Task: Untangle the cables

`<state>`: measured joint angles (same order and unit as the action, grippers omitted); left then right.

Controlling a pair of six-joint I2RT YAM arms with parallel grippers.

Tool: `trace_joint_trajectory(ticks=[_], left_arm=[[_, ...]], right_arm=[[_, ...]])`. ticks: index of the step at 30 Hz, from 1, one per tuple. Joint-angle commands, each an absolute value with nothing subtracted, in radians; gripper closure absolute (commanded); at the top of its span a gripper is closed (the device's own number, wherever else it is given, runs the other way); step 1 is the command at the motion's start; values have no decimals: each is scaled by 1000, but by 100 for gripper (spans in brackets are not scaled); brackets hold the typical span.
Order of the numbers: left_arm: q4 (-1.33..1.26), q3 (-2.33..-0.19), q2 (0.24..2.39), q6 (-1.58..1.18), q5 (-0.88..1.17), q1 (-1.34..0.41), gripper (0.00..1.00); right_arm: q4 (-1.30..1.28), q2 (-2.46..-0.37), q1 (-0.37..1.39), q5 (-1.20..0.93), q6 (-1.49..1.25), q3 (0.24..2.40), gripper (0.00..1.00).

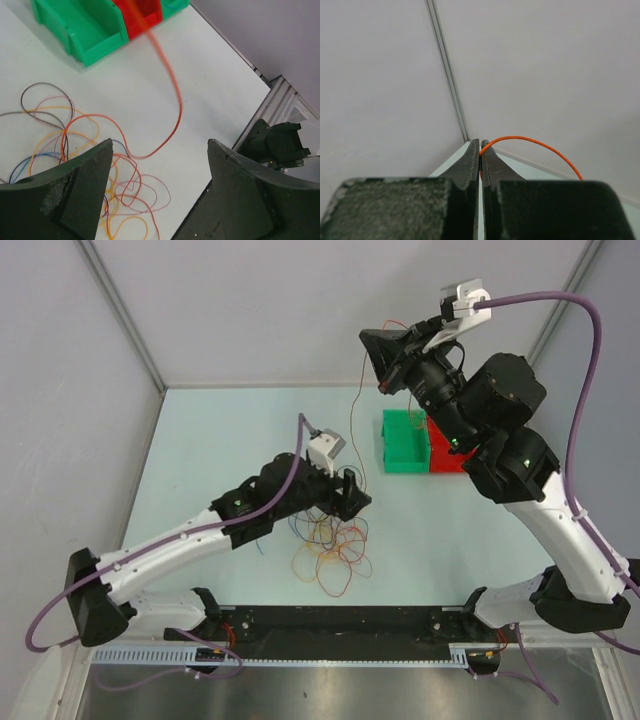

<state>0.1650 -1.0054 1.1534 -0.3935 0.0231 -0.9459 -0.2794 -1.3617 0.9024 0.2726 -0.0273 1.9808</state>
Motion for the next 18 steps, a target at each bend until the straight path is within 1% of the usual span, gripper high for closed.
trace_joint_trajectory(ticks=[1,3,4,5,7,8,10,13,14,16,17,18], left_arm=[[118,-1126,1267,-324,-86,-1017,21],[129,-1173,1317,-324,-133,-1029,40],[143,-1189,1339,-322,-141,-1038,48],[152,-1218,1379,-322,-152,-1043,68],[185,-1247,1403,-322,-175,-1060,97],[205,-1279,1417,-325,-190,-1066,100],[259,-1314,1417,-331,-209,-1074,100],[388,-1435,1399,-353,-207,-1074,100],[423,-1510,1396,-356,-193,-1074,100],[529,-1595,1391,-362,-173,-1074,100],[563,-1677,1391,-365,-166,-1072,100],[621,-1716,1393,-373,-160,-1074,100]], right_arm=[[-255,-1302,890,265,-35,1962,100],[-256,-1290,885,267,-35,1953,100],[-256,-1276,878,267,-35,1947,100],[-256,-1272,874,267,-37,1938,100],[-264,-1255,867,268,-37,1925,100],[-264,-1249,861,273,-38,1907,100],[-267,-1224,850,282,-40,1881,100],[-264,-1192,830,305,-58,1786,100],[-264,-1169,819,314,-75,1760,100],[-273,-1152,802,314,-110,1680,100],[-278,-1137,781,296,-132,1657,100],[-287,-1129,770,279,-181,1608,100]])
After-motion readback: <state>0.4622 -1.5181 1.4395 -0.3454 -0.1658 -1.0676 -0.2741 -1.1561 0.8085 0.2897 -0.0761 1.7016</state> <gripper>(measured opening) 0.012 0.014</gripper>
